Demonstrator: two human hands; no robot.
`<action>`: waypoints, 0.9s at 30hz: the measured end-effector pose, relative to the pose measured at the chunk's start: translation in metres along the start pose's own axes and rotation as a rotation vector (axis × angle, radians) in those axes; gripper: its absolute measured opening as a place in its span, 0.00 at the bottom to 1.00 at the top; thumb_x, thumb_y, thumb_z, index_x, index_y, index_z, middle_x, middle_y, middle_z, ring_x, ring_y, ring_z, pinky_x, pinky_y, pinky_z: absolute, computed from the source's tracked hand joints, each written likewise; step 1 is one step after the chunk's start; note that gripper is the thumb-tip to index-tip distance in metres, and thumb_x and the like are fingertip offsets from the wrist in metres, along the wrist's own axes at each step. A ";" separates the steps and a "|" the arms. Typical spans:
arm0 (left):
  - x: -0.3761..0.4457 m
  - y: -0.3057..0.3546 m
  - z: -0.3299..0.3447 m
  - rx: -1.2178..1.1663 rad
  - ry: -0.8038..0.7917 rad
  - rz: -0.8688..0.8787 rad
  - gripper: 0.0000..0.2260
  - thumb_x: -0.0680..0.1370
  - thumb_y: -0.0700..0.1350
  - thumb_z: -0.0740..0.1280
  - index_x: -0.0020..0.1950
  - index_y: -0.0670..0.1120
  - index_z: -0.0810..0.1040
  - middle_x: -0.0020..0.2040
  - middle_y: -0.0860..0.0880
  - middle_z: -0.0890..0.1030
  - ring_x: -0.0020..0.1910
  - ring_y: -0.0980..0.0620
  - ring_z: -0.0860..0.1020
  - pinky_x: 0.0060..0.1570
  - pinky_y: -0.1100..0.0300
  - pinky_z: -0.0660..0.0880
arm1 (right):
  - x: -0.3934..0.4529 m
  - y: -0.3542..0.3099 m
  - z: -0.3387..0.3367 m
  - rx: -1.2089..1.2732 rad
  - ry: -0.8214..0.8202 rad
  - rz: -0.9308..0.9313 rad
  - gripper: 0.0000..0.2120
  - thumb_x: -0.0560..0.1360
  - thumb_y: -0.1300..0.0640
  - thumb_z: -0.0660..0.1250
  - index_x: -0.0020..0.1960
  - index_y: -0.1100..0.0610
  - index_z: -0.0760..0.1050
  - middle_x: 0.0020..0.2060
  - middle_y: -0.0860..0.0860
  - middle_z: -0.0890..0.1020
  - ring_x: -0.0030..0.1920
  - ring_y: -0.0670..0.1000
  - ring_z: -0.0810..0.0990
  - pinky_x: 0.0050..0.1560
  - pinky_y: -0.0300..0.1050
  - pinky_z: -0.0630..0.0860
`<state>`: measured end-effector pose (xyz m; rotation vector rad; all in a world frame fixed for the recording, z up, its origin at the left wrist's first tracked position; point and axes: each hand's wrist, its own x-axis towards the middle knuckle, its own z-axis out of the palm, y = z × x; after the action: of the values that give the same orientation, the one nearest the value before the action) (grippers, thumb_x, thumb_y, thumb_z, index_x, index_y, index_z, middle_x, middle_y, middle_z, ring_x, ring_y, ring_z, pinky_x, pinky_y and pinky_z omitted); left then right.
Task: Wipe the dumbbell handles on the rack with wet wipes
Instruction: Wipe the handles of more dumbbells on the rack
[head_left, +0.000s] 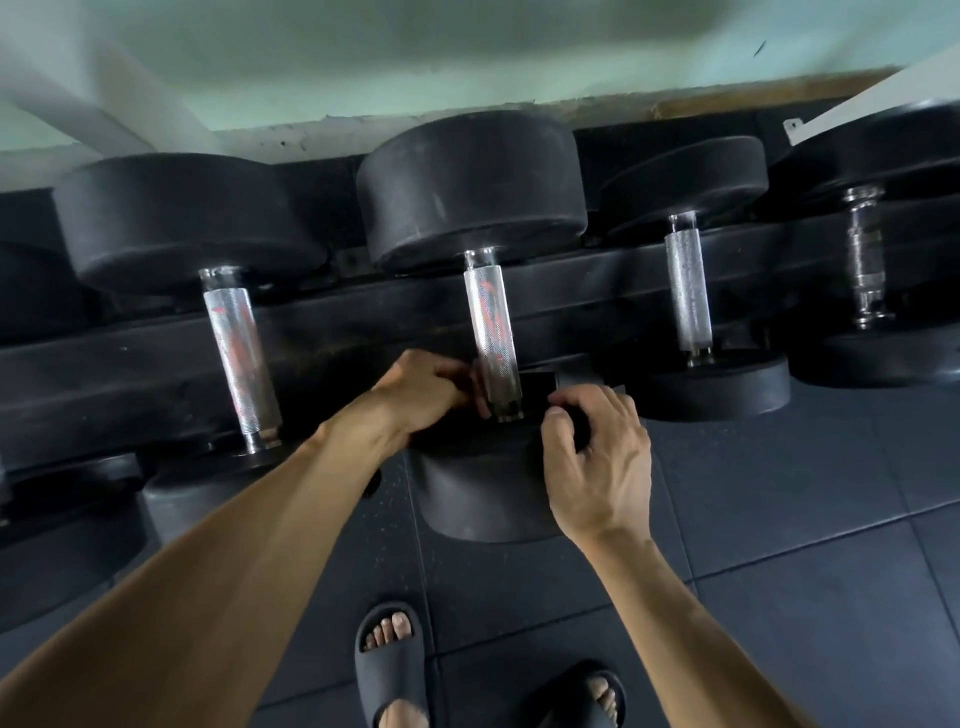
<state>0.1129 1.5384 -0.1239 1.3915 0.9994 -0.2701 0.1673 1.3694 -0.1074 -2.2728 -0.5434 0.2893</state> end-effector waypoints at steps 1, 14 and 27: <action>-0.003 0.001 -0.002 0.093 -0.036 -0.011 0.15 0.70 0.30 0.72 0.33 0.50 0.86 0.33 0.51 0.85 0.37 0.56 0.82 0.45 0.62 0.81 | 0.000 0.000 0.000 0.001 -0.001 0.003 0.17 0.71 0.47 0.54 0.43 0.55 0.79 0.39 0.44 0.80 0.46 0.48 0.74 0.53 0.59 0.74; -0.009 0.010 0.006 -0.111 0.183 -0.098 0.07 0.72 0.28 0.71 0.40 0.38 0.82 0.32 0.46 0.83 0.30 0.55 0.82 0.36 0.66 0.79 | 0.000 0.000 0.001 0.005 0.008 -0.001 0.18 0.72 0.48 0.55 0.43 0.56 0.79 0.39 0.45 0.81 0.46 0.49 0.74 0.52 0.60 0.75; 0.012 0.028 0.005 -0.526 0.281 -0.058 0.13 0.72 0.23 0.64 0.40 0.39 0.81 0.31 0.47 0.81 0.31 0.52 0.79 0.34 0.62 0.80 | 0.000 0.000 0.000 -0.003 0.016 -0.007 0.17 0.72 0.48 0.54 0.43 0.55 0.79 0.39 0.44 0.80 0.45 0.48 0.73 0.52 0.59 0.75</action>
<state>0.1418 1.5449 -0.1141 0.9327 1.2362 0.1482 0.1674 1.3695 -0.1077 -2.2738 -0.5441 0.2664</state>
